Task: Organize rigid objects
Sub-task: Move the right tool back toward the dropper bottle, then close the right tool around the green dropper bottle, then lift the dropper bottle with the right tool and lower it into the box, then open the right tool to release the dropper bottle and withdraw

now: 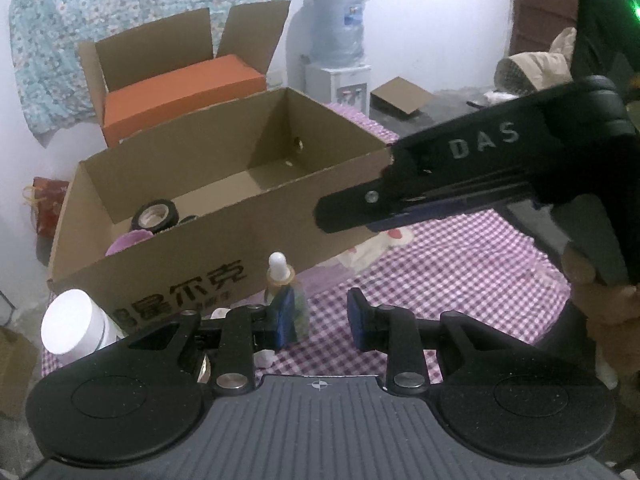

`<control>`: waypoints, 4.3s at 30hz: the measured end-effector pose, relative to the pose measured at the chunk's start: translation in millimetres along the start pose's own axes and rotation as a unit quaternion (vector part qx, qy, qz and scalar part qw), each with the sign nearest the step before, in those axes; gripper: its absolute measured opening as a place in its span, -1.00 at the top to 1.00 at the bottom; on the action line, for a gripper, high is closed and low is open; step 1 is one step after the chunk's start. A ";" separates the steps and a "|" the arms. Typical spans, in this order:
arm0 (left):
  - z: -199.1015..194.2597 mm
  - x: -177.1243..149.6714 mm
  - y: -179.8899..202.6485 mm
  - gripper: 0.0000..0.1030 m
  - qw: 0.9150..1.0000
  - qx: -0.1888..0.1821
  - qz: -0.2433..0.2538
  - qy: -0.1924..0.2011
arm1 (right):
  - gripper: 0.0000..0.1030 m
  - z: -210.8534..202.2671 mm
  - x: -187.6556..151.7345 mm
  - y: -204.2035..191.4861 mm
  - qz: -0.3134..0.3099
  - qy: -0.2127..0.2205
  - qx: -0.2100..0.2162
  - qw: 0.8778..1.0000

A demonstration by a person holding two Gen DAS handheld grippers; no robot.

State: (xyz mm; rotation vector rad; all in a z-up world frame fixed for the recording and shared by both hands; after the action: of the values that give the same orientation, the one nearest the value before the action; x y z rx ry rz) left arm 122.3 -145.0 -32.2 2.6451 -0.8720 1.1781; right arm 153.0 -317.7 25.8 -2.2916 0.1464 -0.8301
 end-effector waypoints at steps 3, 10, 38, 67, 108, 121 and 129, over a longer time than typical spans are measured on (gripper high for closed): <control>4.2 -1.1 -1.4 0.45 1.000 0.008 0.002 0.000 | 0.09 12.3 0.4 -6.3 -0.019 -0.016 -0.002 1.000; 10.8 -5.1 -7.7 0.45 1.000 0.016 -0.001 -0.006 | 0.02 41.6 -1.7 -22.5 -0.071 -0.051 -0.006 0.996; 57.2 -0.7 -1.4 0.39 0.997 0.025 0.058 -0.036 | 0.54 66.9 7.2 9.8 -0.048 -0.087 -0.008 0.995; -2.2 28.3 -8.9 0.40 0.999 0.046 0.010 0.016 | 0.53 22.6 21.8 -45.2 -0.118 -0.041 0.015 0.992; 96.4 68.3 -100.1 0.38 0.988 0.035 -0.114 -0.095 | 0.53 161.9 106.4 -22.1 -0.101 -0.155 0.017 0.983; 77.7 68.1 -100.1 0.32 0.989 0.046 -0.115 -0.080 | 0.04 150.0 103.5 -18.3 -0.069 -0.157 0.016 0.985; 47.3 68.8 -90.0 0.31 0.991 0.079 -0.095 -0.054 | 0.04 104.4 110.4 -26.0 -0.051 -0.113 0.033 0.992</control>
State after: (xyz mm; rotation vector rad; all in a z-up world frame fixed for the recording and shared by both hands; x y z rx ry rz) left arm 238.7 -117.4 -5.0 2.8652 -0.5441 1.1089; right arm 299.9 -273.8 41.8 -2.3256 -0.0990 -0.6100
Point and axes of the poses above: each gripper's, at about its wrist camera, not at the fingertips, and z roughly the way its jaws point, y to its right, x to its top, the point moved 4 cm from there along z, roughly the way its jaws point, and after that the axes turned 6 degrees about z, right-handed, at the moved point
